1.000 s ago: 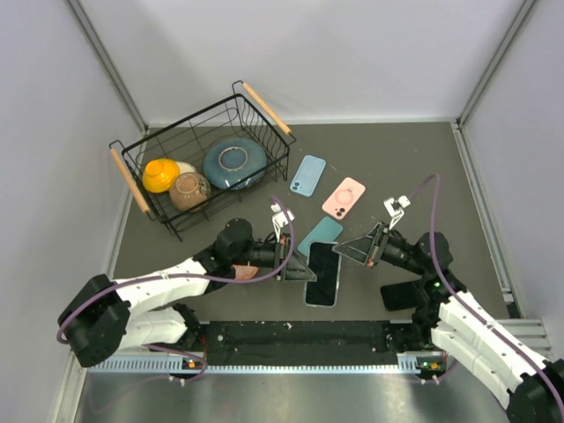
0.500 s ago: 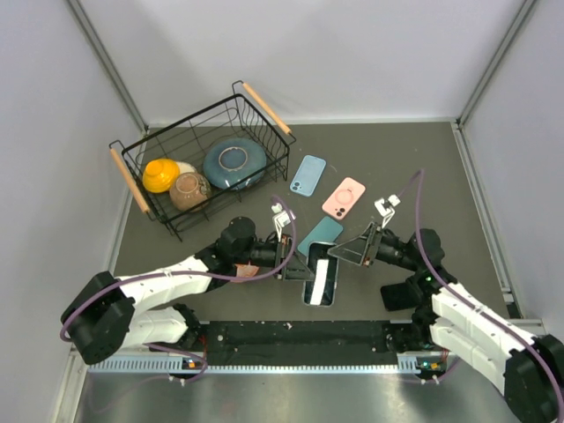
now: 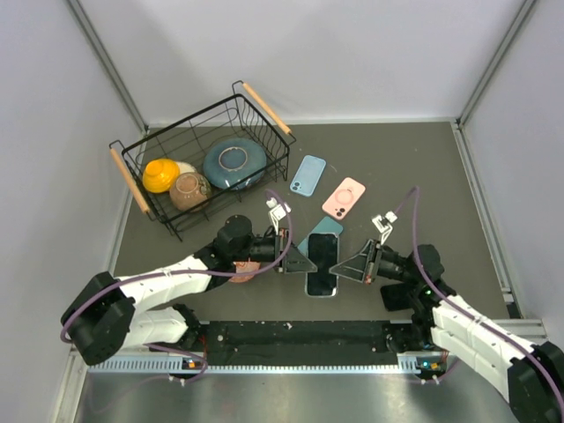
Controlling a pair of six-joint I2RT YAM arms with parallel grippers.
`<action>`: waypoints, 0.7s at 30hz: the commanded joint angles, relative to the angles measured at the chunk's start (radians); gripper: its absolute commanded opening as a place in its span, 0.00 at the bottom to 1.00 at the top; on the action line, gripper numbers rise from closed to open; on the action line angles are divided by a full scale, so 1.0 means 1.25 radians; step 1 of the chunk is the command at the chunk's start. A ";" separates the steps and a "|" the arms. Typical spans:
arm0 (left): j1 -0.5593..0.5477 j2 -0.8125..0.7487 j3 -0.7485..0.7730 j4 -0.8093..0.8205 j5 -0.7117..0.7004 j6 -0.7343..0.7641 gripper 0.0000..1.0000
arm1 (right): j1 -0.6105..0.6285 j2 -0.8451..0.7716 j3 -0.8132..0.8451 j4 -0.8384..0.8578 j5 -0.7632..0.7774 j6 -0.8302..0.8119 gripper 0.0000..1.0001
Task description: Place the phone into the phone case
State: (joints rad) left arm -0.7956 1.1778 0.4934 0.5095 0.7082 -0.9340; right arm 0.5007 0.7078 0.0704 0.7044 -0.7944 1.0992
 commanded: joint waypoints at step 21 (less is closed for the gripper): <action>0.007 0.016 0.087 -0.119 -0.100 0.091 0.10 | 0.034 -0.032 0.044 -0.093 0.038 -0.042 0.00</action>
State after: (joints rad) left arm -0.7868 1.2076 0.5243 0.4446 0.6685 -0.9146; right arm 0.5262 0.6617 0.0731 0.5701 -0.7635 1.0607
